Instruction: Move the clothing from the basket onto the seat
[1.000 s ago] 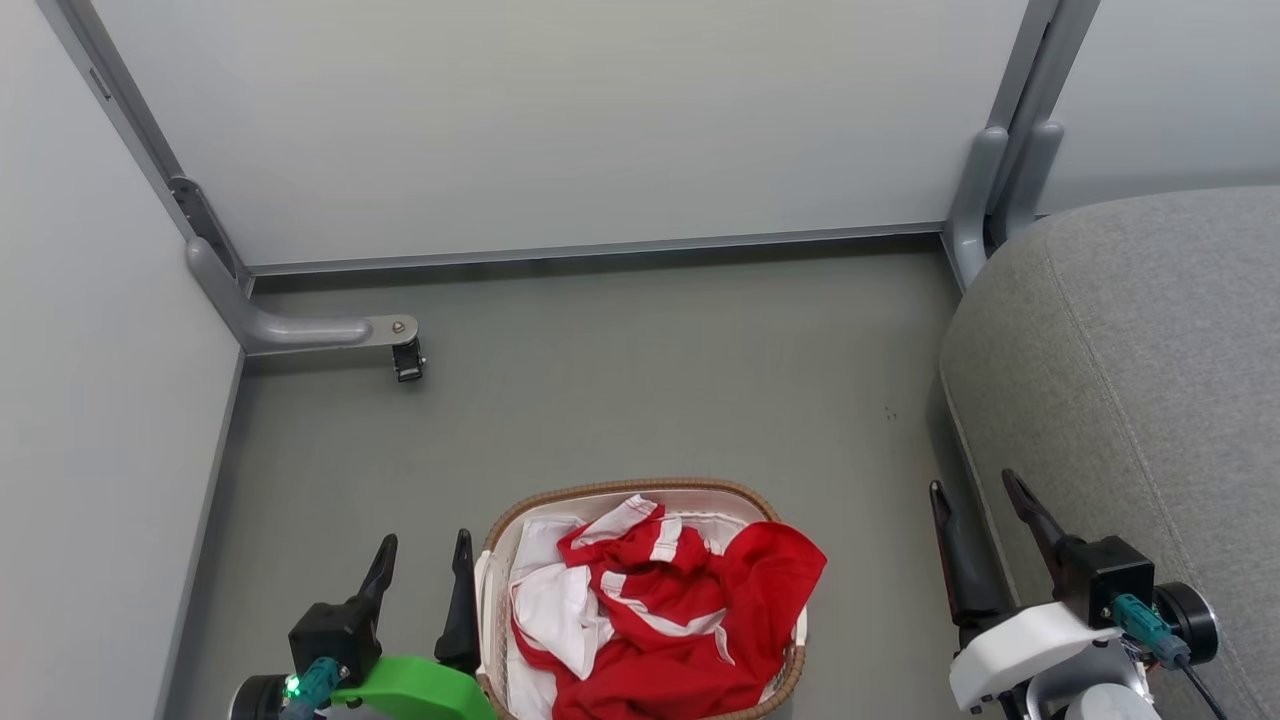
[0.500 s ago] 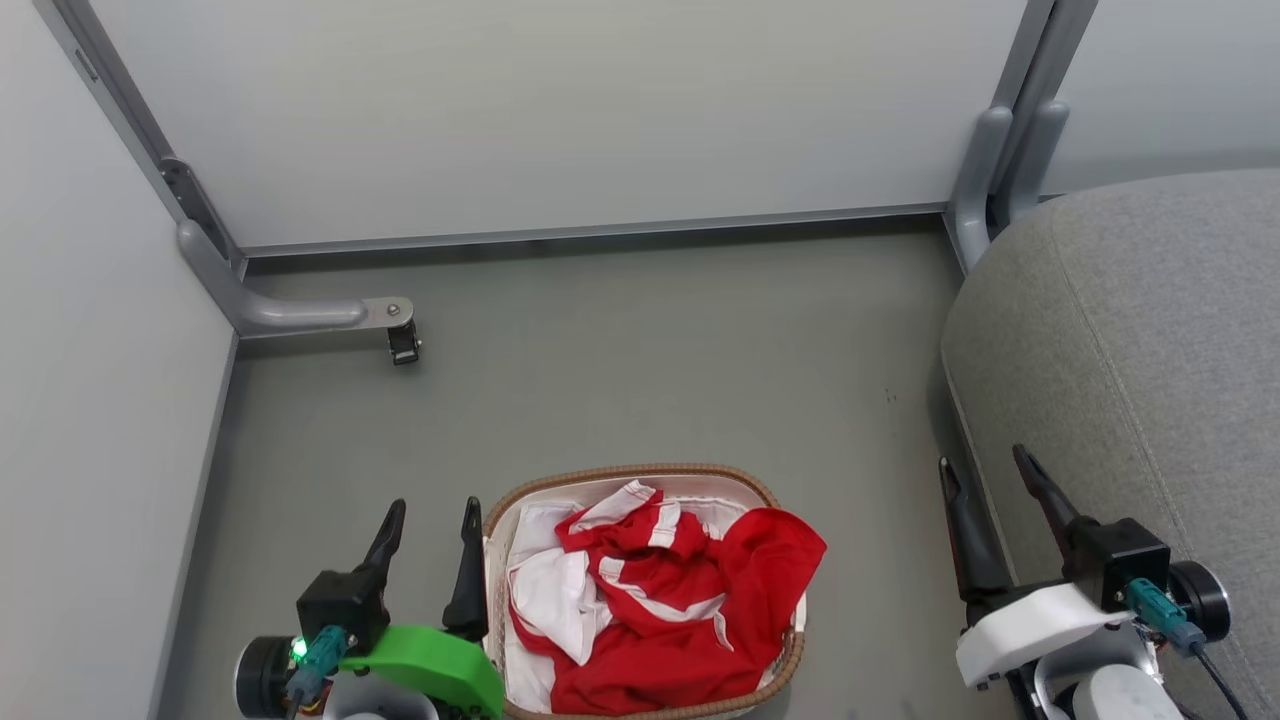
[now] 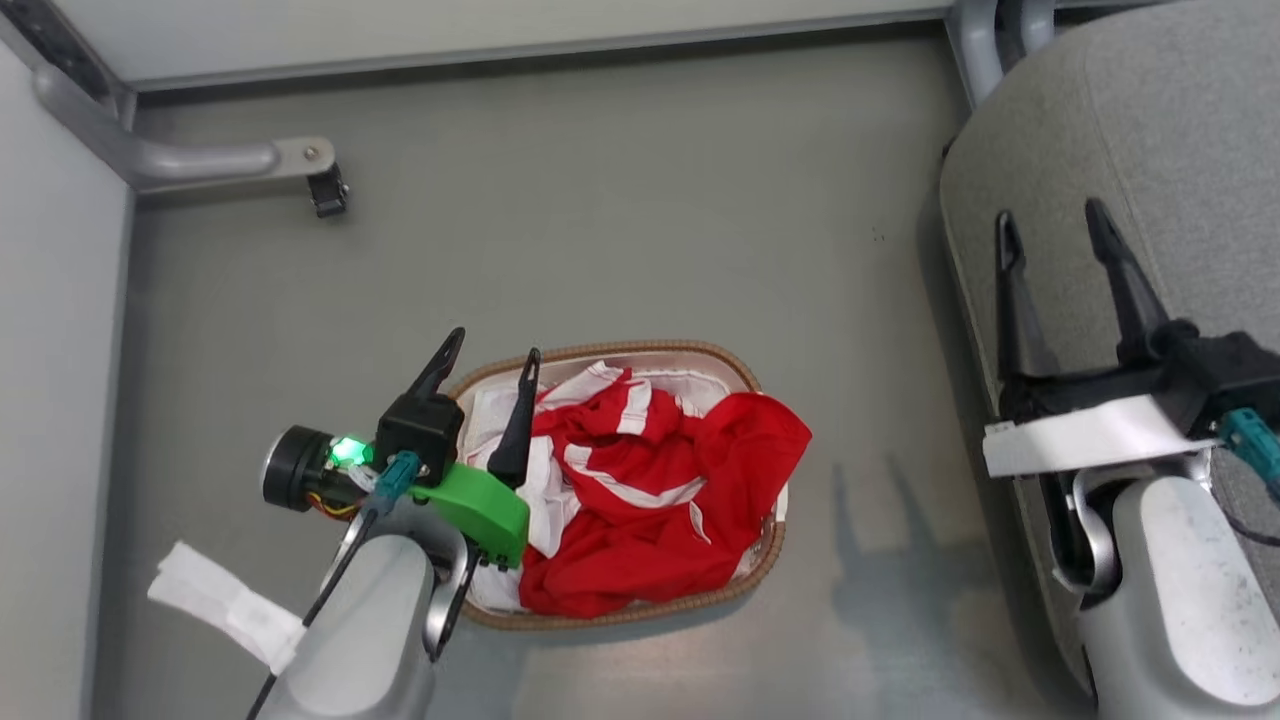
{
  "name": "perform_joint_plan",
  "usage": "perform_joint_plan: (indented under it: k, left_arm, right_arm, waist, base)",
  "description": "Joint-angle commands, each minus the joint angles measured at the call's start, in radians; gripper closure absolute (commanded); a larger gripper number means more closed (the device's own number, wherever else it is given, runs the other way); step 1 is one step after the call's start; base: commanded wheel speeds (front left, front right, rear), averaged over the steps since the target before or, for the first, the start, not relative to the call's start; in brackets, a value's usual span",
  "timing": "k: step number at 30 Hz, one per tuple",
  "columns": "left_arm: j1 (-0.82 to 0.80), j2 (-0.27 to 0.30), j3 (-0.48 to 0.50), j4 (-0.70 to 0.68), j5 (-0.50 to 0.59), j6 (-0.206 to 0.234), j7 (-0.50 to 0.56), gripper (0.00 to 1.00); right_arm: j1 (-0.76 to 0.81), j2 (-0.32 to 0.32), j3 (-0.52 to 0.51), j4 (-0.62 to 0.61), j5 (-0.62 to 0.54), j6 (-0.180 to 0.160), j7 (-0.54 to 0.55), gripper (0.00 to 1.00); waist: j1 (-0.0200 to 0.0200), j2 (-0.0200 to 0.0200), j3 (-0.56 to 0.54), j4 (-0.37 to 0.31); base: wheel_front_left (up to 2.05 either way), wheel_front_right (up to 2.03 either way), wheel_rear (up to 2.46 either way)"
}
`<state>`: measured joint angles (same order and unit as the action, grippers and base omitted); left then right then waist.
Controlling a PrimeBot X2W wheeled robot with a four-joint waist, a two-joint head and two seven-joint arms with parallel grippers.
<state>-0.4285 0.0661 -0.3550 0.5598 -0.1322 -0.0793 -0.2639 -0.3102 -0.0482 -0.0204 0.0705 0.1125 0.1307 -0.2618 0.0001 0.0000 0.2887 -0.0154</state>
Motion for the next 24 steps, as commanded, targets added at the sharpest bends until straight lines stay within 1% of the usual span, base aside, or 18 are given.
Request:
perform_joint_plan:
  k: [1, 7, 11, 16, 20, 24]
  left_arm:
    - [-0.045, 0.019, -0.005, 0.034, 0.013, -0.005, 0.002, 0.00]
    - [-0.187, 0.047, -0.064, 0.207, 0.075, -0.019, 0.032, 0.00]
    - [-0.272, 0.055, -0.100, 0.312, 0.101, -0.031, 0.067, 0.00]
    - [-0.356, 0.069, -0.143, 0.412, 0.128, -0.038, 0.104, 0.00]
    - [-0.408, 0.086, -0.151, 0.502, 0.142, -0.015, 0.159, 0.00]
    - [-0.442, 0.100, -0.153, 0.560, 0.145, 0.006, 0.180, 0.00]
  right_arm:
    - [-0.039, -0.004, -0.003, -0.016, 0.013, 0.000, -0.005, 0.00]
    - [-0.140, -0.003, -0.030, -0.075, 0.061, 0.000, -0.005, 0.00]
    - [-0.179, -0.002, -0.025, -0.109, 0.081, 0.000, -0.005, 0.00]
    - [-0.216, -0.003, -0.010, -0.143, 0.108, 0.000, -0.005, 0.00]
    - [-0.242, -0.003, 0.008, -0.160, 0.136, 0.000, -0.005, 0.00]
    - [-0.261, -0.003, 0.017, -0.173, 0.157, 0.000, -0.005, 0.00]
  waist:
    - [-0.0001, 0.0000, 0.225, -0.114]
    - [-0.0001, 0.0000, 0.386, -0.191]
    - [-0.0001, 0.0000, 0.469, -0.220]
    - [-0.0001, 0.0000, 0.551, -0.253]
    - [-0.0001, 0.0000, 0.593, -0.284]
    - [-0.0001, 0.0000, 0.617, -0.310]
  base:
    - [0.00, 0.00, 0.00]
    - [0.00, 0.00, 0.00]
    - [0.00, 0.00, 0.00]
    - [0.00, 0.00, 0.00]
    - [0.00, 0.00, 0.00]
    - [0.00, 0.00, 0.00]
